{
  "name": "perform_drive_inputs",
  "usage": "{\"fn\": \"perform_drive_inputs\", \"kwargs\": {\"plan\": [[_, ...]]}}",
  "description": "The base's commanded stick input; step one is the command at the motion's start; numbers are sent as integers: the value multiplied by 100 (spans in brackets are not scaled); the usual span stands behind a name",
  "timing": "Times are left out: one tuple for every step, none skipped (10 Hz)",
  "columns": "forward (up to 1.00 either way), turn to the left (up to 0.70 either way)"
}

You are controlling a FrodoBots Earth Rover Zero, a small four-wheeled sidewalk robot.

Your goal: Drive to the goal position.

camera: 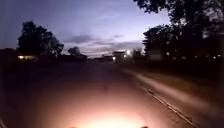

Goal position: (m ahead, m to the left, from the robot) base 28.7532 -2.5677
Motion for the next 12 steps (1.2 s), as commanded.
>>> {"fn": "perform_drive_inputs", "kwargs": {"plan": [[70,0],[70,0],[70,0],[70,0],[70,0],[70,0],[70,0],[70,0],[70,0],[70,0],[70,0],[70,0]]}}
